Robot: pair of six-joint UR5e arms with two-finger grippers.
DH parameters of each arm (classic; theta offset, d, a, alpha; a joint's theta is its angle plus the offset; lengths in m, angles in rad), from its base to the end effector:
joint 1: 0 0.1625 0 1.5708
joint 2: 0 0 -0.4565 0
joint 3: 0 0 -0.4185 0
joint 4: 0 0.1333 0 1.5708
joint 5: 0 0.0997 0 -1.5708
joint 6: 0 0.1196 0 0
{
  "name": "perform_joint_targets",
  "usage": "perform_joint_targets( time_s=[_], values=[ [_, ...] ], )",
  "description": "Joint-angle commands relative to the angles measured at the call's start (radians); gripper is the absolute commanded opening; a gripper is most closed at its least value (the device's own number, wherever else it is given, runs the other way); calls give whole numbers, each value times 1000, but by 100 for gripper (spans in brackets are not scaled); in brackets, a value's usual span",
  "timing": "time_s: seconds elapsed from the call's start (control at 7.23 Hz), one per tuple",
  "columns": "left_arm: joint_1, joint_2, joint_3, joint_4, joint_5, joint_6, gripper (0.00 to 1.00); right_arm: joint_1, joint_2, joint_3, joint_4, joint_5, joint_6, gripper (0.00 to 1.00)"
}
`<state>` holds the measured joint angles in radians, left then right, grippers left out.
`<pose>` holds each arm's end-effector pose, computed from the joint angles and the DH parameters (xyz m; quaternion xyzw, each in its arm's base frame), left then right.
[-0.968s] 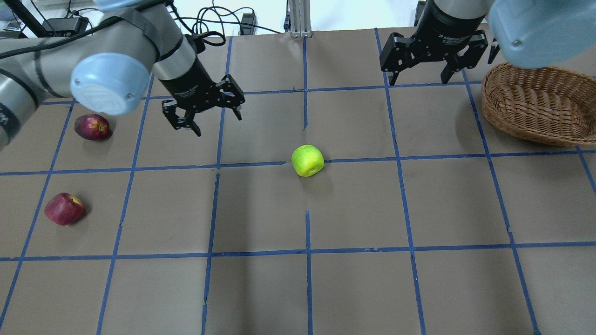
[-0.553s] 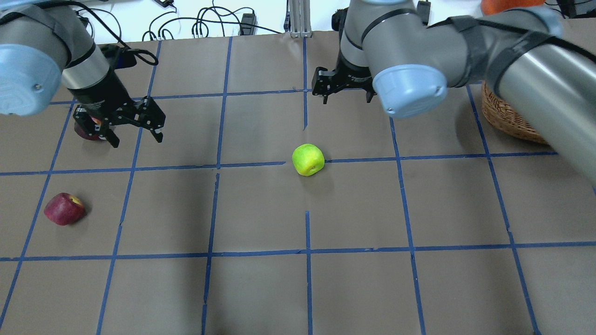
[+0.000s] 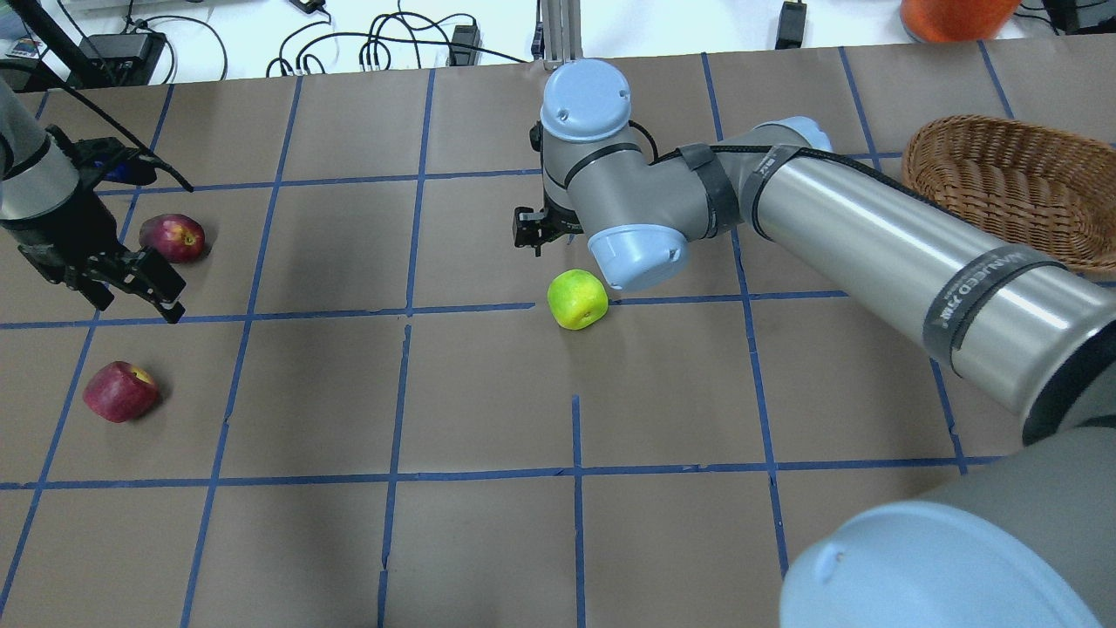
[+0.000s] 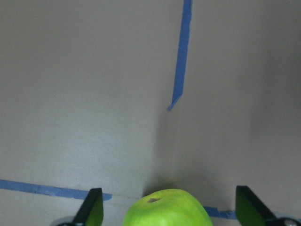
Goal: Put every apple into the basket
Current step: 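Grasp the green apple with the right gripper while the left grasps a red apple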
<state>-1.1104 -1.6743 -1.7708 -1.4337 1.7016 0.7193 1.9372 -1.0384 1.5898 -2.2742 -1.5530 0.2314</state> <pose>0.1279 -0.5228 0.3580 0.1338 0.9854 0.1051 0.0080 0.3790 -0.6095 0.2335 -0.0679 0.9948 -0.0699 0.0308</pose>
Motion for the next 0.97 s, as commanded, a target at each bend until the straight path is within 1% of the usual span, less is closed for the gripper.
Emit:
perform_joint_targets(
  time_s=[0.0,0.14,0.28,0.41,0.55,0.69,0.83],
  values=[
    [149,-33,-59,137,-2,298,100,11,31,30,-15,-2,-43,100],
    [173,-47,-112,227,-3,424,100,12,32,73,-24,-4,-70,100],
    [176,-64,-175,342,1,451,100,11,28,94,-45,2,-83,100],
    [181,-94,-223,433,3,486,100,12,23,96,-45,11,-70,100],
    [191,-119,-275,484,4,517,100,11,23,99,-30,8,-70,68],
    [211,-137,-307,563,6,561,100,-3,21,99,-30,27,-70,6],
    [216,-154,-317,599,7,571,100,-24,6,75,10,103,-69,0]
  ],
)
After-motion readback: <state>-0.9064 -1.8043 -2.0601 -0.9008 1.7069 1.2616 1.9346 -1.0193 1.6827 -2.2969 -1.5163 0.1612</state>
